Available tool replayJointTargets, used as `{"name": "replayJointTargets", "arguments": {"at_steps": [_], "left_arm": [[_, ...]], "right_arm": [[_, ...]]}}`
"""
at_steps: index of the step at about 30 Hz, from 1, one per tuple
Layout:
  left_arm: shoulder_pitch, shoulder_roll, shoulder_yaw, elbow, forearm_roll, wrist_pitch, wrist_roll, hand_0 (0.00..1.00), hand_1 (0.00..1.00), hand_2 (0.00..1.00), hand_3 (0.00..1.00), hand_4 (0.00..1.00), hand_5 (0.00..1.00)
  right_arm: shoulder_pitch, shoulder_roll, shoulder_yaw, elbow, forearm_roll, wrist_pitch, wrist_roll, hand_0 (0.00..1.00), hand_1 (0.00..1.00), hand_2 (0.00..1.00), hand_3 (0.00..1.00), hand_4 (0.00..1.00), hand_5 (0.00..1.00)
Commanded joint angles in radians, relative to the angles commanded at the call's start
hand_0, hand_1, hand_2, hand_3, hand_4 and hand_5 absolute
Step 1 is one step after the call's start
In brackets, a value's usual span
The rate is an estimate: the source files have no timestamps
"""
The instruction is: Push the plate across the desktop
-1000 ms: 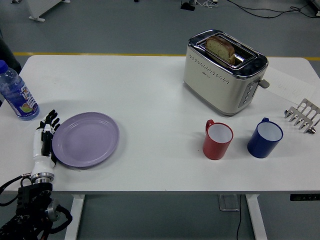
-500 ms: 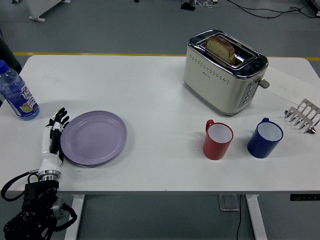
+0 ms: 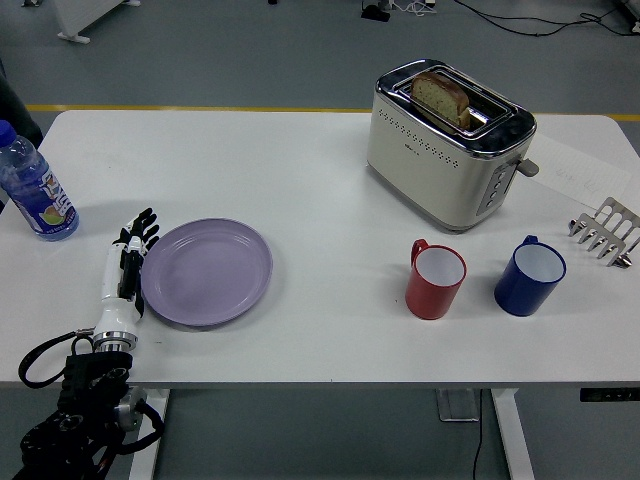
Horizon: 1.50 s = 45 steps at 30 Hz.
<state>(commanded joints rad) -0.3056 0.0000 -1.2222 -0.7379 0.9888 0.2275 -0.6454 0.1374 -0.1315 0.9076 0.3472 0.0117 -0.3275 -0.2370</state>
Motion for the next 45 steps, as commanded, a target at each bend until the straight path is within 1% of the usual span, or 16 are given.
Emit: {"name": "replayJointTargets", "arguments": {"at_steps": [9,18,28,39,45], "left_arm": [[-0.008,0.000,0.066,-0.004,-0.026,-0.001,0.000,0.822,0.852,0.879,0.842,0.513,0.998],[-0.013,0.000,0.113,-0.027,-0.064,0.002,0.000,0.819,0.851,0.878,0.840,0.508,0.998],[-0.027,0.000,0.147,-0.014,-0.088,0.000,0.000,0.819,0.851,0.878,0.841,0.508,0.998],[-0.036,0.000,0.219,-0.035,-0.124,-0.001,0.000,0.818,0.850,0.878,0.842,0.503,0.998],[-0.038,0.000,0.289,-0.043,-0.152,0.002,0.000,0.817,0.849,0.878,0.843,0.504,0.998]], "right_arm": [[0.002,0.001,0.004,0.001,-0.010,-0.001,-0.005,0.541,0.530,0.632,0.656,0.481,0.583],[0.004,0.003,0.020,0.003,-0.045,-0.005,-0.020,0.541,0.531,0.633,0.657,0.483,0.587],[0.007,0.000,0.031,0.004,-0.072,-0.004,-0.030,0.541,0.531,0.633,0.657,0.482,0.586],[0.006,0.000,0.035,0.004,-0.076,-0.004,-0.032,0.541,0.533,0.633,0.659,0.481,0.586],[0.007,-0.002,0.041,0.005,-0.089,-0.004,-0.037,0.541,0.532,0.634,0.659,0.481,0.585]]}}
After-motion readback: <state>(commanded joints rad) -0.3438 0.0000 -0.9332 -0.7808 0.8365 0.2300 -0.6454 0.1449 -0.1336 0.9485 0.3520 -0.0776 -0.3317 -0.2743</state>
